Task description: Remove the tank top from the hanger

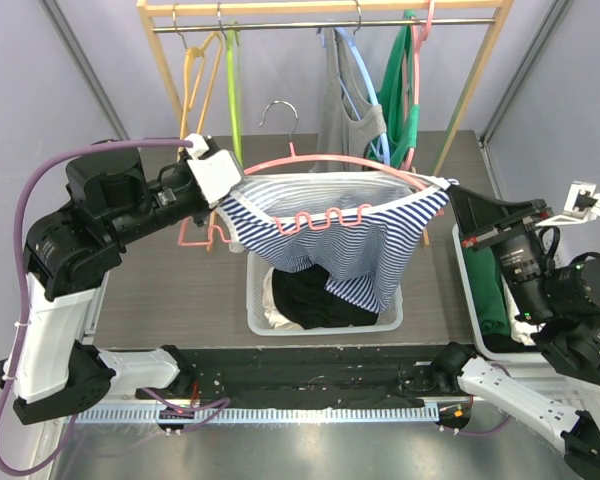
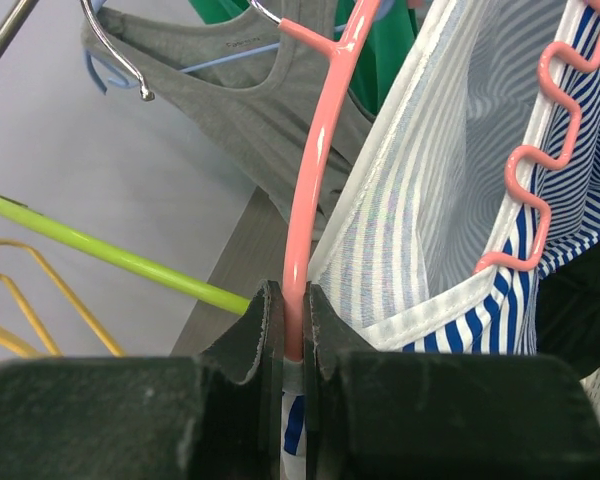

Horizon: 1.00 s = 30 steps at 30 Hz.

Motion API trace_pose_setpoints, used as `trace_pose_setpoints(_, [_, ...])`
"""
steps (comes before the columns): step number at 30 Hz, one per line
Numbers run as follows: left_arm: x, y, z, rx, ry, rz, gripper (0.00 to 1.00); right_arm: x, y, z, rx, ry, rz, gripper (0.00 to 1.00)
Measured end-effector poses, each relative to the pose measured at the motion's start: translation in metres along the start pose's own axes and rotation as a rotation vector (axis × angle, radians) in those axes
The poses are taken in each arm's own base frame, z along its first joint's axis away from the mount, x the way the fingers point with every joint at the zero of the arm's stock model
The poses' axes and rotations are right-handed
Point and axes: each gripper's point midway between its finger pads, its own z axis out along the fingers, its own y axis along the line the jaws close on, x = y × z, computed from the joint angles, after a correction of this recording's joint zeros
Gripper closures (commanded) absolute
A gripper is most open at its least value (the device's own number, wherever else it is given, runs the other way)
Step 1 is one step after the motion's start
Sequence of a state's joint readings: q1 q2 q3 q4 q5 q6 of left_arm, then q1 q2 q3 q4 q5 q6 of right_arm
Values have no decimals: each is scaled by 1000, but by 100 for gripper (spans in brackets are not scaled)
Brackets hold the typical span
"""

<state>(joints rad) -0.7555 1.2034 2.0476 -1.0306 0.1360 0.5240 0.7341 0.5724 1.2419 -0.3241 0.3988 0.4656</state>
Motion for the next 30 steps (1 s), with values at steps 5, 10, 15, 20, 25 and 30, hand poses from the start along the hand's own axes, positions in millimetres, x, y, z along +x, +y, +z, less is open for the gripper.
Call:
trace_pose_setpoints(5, [3,-2,-1,6,13,-1,100,21,-22,6,104,58,-42,99])
trace_pose_setpoints(10, [6,-3,-1,11,24,-3,100,36,-35,4,160,113,-67,99])
trace_pose_setpoints(15, [7,-3,1,12,28,-1,100,38,-40,-9,174,145,-58,99])
trace_pose_setpoints(20, [7,-3,10,17,30,-1,100,38,-45,-22,191,166,-47,99])
trace_pose_setpoints(25, [10,-2,14,13,43,0,100,49,-55,-27,233,203,-54,99])
trace_pose_setpoints(30, [11,-1,14,12,48,3,100,59,-65,-29,272,227,-64,99])
